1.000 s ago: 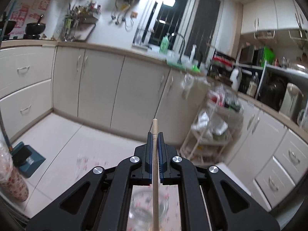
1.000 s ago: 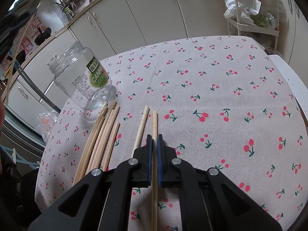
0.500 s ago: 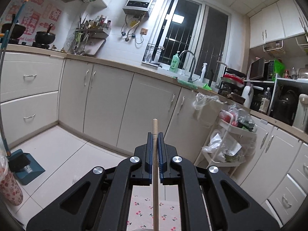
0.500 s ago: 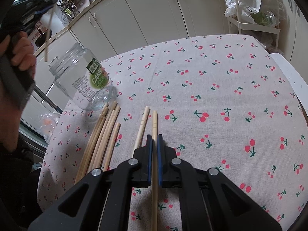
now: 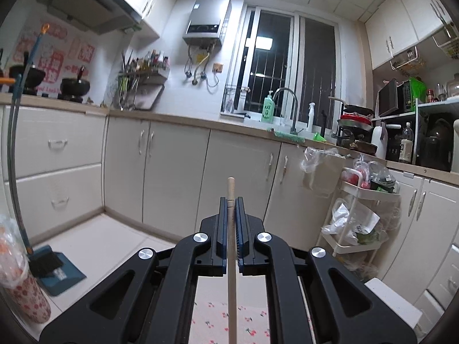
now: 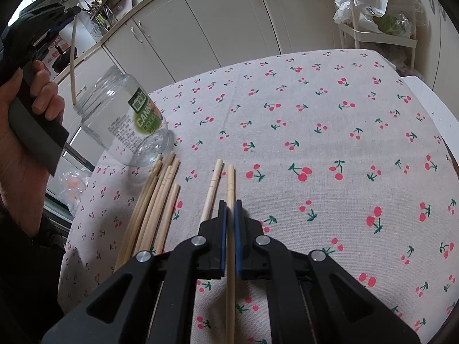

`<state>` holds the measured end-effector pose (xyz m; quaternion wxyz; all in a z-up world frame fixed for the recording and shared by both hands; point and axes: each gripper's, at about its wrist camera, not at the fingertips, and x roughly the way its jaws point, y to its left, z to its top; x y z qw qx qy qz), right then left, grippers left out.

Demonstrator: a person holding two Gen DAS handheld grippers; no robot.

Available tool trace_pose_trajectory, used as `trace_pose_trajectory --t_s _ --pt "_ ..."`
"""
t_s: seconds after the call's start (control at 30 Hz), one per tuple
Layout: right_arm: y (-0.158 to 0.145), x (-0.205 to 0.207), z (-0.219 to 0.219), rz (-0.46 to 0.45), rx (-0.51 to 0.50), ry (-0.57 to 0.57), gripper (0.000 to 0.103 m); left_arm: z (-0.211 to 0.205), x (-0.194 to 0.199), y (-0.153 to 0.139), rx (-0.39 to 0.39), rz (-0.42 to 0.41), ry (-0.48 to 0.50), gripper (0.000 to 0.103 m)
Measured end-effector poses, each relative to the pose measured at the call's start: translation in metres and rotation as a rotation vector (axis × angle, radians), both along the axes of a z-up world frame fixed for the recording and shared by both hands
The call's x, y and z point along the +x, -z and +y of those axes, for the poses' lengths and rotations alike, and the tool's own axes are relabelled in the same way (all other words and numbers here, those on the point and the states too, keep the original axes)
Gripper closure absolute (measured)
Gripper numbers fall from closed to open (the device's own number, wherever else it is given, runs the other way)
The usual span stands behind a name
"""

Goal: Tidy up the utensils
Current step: 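Lift the left tool's stick upright over the jar while the right tool holds its stick, then open the left tool to drop its stick into the glass jar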

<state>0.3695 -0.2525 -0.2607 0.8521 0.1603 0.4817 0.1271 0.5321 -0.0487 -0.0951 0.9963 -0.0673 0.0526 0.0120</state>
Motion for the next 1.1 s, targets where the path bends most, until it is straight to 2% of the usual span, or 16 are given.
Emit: trace_pose_trajectory --t_s 0.27,0.7,0.73,0.87,1.07,1.1 --pt "0.000 0.000 -0.001 0.002 0.008 0.001 0.097 -0.001 -0.003 0.015 0.016 0.035 0.015 0.098" --pt "0.000 0.000 -0.005 0.011 0.036 0.012 0.097 -0.003 -0.035 0.043 0.142 0.151 0.065 0.096" --pt "-0.001 -0.001 -0.005 0.006 0.037 0.015 0.097 -0.002 -0.037 0.044 0.150 0.162 0.064 0.094" --pt "-0.013 -0.004 -0.006 -0.033 0.049 0.023 0.097 0.009 -0.057 0.041 0.166 0.191 0.060 0.070" --pt "-0.055 -0.008 -0.002 -0.152 0.148 0.037 0.097 0.038 -0.095 0.032 0.132 0.202 0.033 0.049" --pt "-0.062 -0.006 0.001 -0.170 0.160 0.039 0.097 0.045 -0.102 0.033 0.122 0.207 0.028 0.048"
